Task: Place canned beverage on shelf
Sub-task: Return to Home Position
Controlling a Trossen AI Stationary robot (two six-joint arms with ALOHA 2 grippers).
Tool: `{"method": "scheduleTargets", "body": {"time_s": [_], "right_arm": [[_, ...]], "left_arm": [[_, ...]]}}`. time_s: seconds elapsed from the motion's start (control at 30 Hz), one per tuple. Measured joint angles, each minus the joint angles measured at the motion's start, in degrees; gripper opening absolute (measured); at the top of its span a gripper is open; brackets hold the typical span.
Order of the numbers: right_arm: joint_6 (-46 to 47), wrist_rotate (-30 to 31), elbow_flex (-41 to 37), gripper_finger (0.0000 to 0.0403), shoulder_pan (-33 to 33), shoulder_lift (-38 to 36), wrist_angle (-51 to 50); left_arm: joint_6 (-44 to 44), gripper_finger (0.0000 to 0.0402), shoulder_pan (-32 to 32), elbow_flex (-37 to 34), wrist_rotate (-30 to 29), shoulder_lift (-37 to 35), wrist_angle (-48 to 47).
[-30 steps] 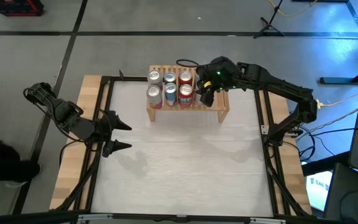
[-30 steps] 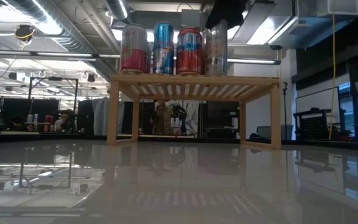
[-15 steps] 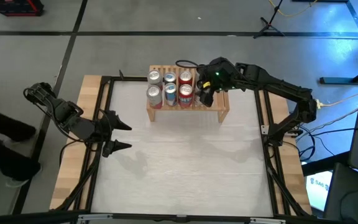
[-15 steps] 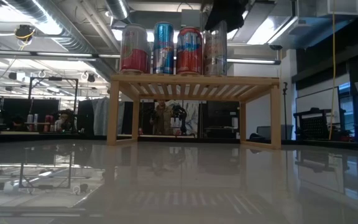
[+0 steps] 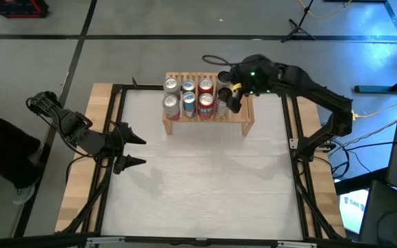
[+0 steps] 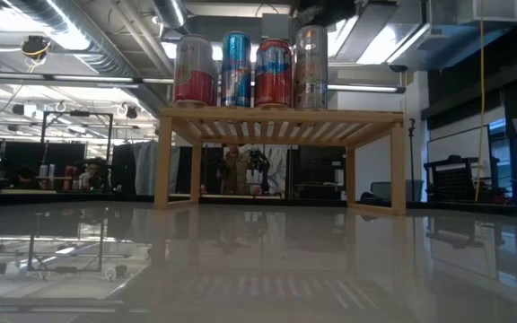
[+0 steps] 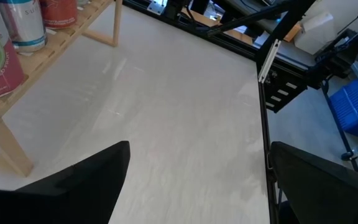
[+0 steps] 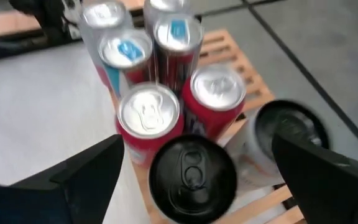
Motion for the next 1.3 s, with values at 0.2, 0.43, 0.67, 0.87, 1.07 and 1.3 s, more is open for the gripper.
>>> {"method": "scheduleTargets", "body": {"time_s": [0.2, 0.43, 0.67, 0.87, 1.07, 1.3], "right_arm": [[0.4, -0.1, 9.0, 0.0399, 0.0, -0.1, -3.8], [3.8, -3.3, 13.6, 0.0399, 4.4, -1.3, -5.1], [11.4, -4.8, 13.6, 0.0399, 14.9, -1.9, -4.0], [15.0, -0.3, 13.6, 0.0362, 23.5, -1.6, -3.7], [14.4, 6.3, 13.6, 0.0223, 27.2, -1.6, -7.5], [10.3, 2.0, 13.6, 0.0032, 27.0, -2.2, -5.9]], "left_arm": [[0.0, 0.0384, 0.0, 0.0, -1.2, 0.1, 2.5], [4.2, 0.0384, 0.0, 0.0, -3.1, 0.7, 2.6], [14.6, 0.0384, 6.8, 0.0, 2.9, -1.1, 4.9], [24.0, 0.0384, 17.5, 0.0, 15.4, -0.7, 9.9], [29.6, 0.0381, 27.7, 0.0, 22.1, -1.5, 10.1], [29.6, 0.0333, 33.9, -7.2, 26.5, -6.5, 14.5]]}}
